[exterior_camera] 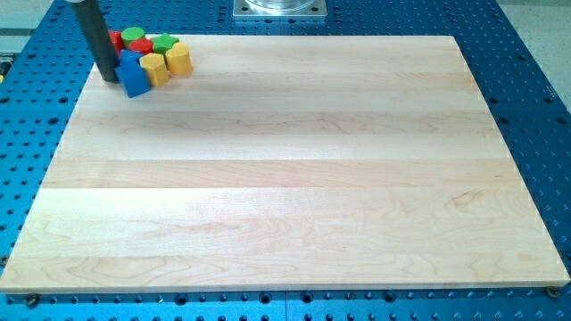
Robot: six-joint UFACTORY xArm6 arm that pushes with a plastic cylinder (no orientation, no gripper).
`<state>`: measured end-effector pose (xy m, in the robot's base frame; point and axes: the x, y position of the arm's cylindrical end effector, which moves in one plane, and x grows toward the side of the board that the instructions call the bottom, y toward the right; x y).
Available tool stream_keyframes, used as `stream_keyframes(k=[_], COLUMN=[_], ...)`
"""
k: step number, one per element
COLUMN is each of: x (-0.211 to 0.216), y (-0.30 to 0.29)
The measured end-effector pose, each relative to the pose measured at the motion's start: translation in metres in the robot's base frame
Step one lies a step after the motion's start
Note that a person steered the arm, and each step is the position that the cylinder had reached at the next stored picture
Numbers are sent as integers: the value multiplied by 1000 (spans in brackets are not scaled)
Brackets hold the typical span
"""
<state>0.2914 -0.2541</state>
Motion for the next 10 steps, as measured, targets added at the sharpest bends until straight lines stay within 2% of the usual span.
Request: stream_keyframes(k=[1, 2, 3, 7, 8, 9, 10], x=[8, -7, -50, -46, -61, -66, -50], y=[-49, -51, -50, -51, -50, -22, -24])
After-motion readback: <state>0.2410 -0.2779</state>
